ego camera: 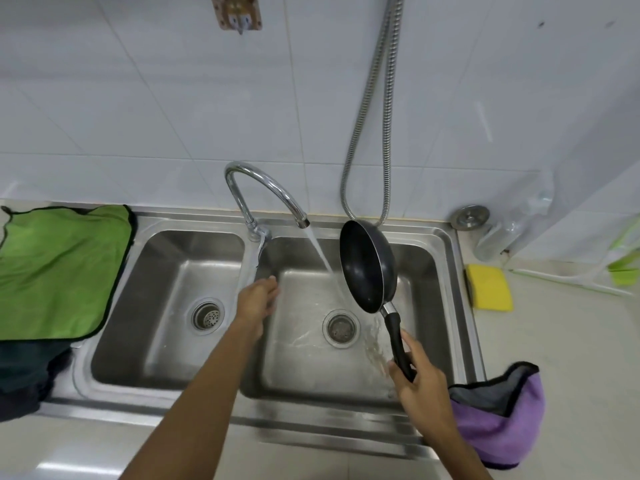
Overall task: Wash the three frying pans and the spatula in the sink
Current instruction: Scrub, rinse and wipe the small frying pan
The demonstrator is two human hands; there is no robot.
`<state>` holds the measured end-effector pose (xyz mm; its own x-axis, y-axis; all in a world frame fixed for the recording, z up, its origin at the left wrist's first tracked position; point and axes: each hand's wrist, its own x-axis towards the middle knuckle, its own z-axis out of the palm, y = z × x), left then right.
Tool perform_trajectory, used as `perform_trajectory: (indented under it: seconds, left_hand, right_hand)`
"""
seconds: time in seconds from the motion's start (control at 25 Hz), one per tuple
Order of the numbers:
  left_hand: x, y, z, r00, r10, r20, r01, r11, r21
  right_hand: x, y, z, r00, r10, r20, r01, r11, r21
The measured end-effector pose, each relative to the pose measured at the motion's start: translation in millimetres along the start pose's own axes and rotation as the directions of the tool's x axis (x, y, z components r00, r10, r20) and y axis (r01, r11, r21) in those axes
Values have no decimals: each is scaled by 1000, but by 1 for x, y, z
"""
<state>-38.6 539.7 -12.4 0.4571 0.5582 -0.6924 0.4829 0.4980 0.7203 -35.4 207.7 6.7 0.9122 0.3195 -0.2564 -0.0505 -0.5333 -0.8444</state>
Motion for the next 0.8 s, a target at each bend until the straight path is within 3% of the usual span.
perform_trajectory:
  seconds: [0.24,0.36,0.52,0.68,0.8]
  left_hand:
    - [26,37,-1,996,-93,-14,89,985,-148]
    - [19,50,2,998,-1,-57,-8,986,-167]
    - [21,95,11,989,135,53,-133,990,-37]
    - [25,133,21,980,58,188,-68,997,47]
    - [14,125,16,977,80,197,-123,968,218]
  right_hand:
    - [8,-6,1,1000,-14,15,14,1000,-17]
    - [13,-9,3,1000,-22,4,22,999,-45]
    - [16,-6,1,998,-65,11,65,993,-103]
    - [10,-4,-4,993,-115,-31,109,983,-150]
    - [5,2,-5,988,-146,-47,134,971,-197]
